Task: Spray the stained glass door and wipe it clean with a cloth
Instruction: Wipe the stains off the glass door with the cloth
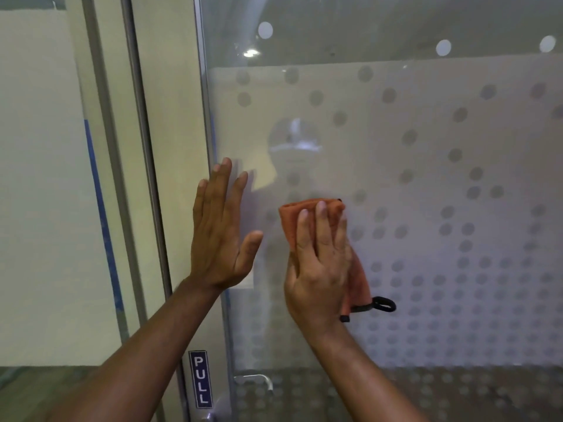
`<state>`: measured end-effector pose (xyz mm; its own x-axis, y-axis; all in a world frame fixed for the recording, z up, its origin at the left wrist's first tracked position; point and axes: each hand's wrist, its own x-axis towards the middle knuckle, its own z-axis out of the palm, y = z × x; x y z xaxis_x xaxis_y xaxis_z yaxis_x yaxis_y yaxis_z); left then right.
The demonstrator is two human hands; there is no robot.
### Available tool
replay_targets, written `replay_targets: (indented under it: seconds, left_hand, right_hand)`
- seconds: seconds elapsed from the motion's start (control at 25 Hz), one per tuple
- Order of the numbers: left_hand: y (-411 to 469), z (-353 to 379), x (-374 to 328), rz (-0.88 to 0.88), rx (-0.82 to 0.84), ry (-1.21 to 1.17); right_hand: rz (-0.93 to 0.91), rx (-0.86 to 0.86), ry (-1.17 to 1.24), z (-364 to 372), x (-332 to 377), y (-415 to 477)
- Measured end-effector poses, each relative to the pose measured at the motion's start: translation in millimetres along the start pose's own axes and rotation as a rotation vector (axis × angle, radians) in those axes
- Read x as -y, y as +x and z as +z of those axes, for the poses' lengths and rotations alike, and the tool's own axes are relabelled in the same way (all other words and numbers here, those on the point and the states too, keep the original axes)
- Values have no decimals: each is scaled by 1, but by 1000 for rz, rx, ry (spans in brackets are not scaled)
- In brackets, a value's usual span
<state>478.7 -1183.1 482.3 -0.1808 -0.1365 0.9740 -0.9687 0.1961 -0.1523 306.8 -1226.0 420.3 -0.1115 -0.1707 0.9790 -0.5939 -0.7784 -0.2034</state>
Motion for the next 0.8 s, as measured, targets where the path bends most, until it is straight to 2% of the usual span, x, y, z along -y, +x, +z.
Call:
replay_targets:
  seconds: [0.16,0.36,0.44,0.56,0.8]
  left_hand:
    - [-2,-6,0,-11,-14,-193]
    - [-1,-17,6,-9,-5,-284]
    - [-9,-19,2,25,25,-197]
    - [-28,-12,-15,48,52,-34]
    - [-58,27,-64,7,119,162]
  right_hand:
    - [-53,55,82,23,35,-20]
    - [-375,320,106,25,29,-55]
    - [-531,401,66,16,10,-64]
    - [-692,417,5,-2,-24,-70]
    - [-614,314,-79,-48,-104,-63]
